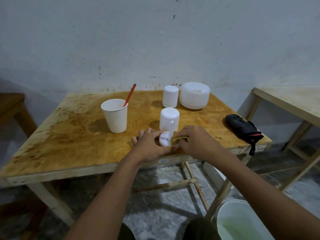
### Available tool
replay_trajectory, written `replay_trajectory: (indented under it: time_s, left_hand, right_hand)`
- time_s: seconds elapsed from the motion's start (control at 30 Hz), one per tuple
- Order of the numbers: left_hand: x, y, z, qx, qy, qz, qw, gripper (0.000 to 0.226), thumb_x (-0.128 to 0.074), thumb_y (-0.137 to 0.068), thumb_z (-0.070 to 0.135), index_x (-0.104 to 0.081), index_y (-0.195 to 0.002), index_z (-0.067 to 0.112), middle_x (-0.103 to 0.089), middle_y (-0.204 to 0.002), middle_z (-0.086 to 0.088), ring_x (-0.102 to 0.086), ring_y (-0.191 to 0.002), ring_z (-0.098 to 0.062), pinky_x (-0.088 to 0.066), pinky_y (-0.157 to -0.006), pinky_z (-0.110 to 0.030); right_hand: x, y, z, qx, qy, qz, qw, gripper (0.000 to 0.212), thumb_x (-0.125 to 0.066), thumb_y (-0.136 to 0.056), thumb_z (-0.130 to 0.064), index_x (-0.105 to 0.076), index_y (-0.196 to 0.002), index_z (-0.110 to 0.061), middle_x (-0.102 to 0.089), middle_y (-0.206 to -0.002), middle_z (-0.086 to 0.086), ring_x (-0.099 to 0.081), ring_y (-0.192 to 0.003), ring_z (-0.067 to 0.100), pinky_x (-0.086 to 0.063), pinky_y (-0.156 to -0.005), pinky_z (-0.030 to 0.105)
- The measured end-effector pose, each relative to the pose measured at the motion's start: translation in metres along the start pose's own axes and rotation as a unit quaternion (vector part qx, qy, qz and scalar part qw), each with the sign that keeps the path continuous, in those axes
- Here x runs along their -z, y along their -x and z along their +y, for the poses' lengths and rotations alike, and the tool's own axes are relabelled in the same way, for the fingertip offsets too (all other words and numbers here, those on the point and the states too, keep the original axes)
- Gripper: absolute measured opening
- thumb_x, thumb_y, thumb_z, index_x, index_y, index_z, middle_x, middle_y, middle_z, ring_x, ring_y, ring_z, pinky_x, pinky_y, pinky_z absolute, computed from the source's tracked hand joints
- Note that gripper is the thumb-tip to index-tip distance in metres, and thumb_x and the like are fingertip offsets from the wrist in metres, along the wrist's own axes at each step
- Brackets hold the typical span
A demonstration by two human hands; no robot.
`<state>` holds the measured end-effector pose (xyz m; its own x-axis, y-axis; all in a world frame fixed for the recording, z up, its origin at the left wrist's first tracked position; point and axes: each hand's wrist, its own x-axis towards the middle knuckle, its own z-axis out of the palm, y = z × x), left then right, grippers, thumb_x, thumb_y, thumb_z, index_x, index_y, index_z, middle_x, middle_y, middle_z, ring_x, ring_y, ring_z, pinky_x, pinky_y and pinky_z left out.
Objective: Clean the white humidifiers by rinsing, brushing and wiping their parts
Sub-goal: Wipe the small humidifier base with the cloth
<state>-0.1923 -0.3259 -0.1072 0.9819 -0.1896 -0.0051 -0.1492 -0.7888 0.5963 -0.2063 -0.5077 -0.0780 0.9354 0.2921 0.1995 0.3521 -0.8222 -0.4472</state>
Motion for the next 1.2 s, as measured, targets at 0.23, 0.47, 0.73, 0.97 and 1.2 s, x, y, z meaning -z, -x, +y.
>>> replay_trajectory:
  time_s: [0.23, 0.47, 0.73, 0.97, 1.2]
  left_hand:
    - [-0.003, 0.000, 0.003, 0.009, -0.012, 0.007, 1.000, 0.081, -0.061, -0.074, 0.076, -0.038, -0.145, 0.043, -0.036, -0.138, 0.007, -0.023, -0.128, -0.020, -0.016, -0.091, -0.034]
    - [0.001, 0.003, 0.006, 0.011, -0.017, 0.011, 1.000, 0.065, -0.063, -0.087, 0.046, -0.037, -0.146, 0.038, -0.034, -0.143, 0.003, -0.023, -0.128, -0.020, -0.018, -0.097, -0.035]
    - [-0.001, 0.002, 0.004, 0.015, -0.013, 0.010, 1.000, 0.069, -0.062, -0.086, 0.050, -0.035, -0.148, 0.039, -0.034, -0.142, 0.005, -0.022, -0.129, -0.019, -0.016, -0.096, -0.035]
    - [-0.003, -0.001, 0.001, 0.011, -0.016, 0.016, 1.000, 0.069, -0.062, -0.083, 0.057, -0.038, -0.146, 0.041, -0.037, -0.139, 0.004, -0.024, -0.128, -0.021, -0.018, -0.100, -0.039]
    - [-0.001, 0.000, 0.002, 0.022, -0.006, 0.005, 1.000, 0.074, -0.063, -0.081, 0.064, -0.037, -0.146, 0.040, -0.030, -0.148, 0.001, -0.020, -0.134, -0.024, -0.017, -0.107, -0.042]
  right_hand:
    - [-0.012, 0.009, -0.019, -0.081, -0.244, 0.249, 0.934, 0.028, -0.063, -0.093, -0.014, -0.070, -0.119, -0.021, -0.073, -0.092, -0.012, -0.059, -0.070, -0.008, -0.043, -0.059, 0.008]
    - [-0.027, 0.011, -0.025, -0.027, -0.151, 0.249, 0.956, 0.032, -0.064, -0.089, -0.004, -0.070, -0.120, -0.011, -0.072, -0.109, 0.000, -0.063, -0.092, 0.004, -0.049, -0.080, 0.010]
    - [-0.025, 0.014, -0.032, -0.040, -0.192, 0.263, 0.944, 0.030, -0.061, -0.090, -0.004, -0.073, -0.114, -0.020, -0.067, -0.094, -0.011, -0.061, -0.085, 0.003, -0.047, -0.074, 0.009]
    - [-0.024, 0.009, -0.023, -0.029, -0.118, 0.240, 0.963, 0.033, -0.061, -0.090, -0.003, -0.071, -0.119, -0.014, -0.070, -0.109, -0.004, -0.058, -0.092, 0.001, -0.041, -0.079, 0.003]
    - [-0.024, 0.006, -0.026, -0.020, -0.156, 0.252, 0.955, 0.035, -0.059, -0.090, 0.001, -0.069, -0.122, -0.013, -0.065, -0.111, -0.007, -0.054, -0.095, -0.005, -0.038, -0.081, -0.002]
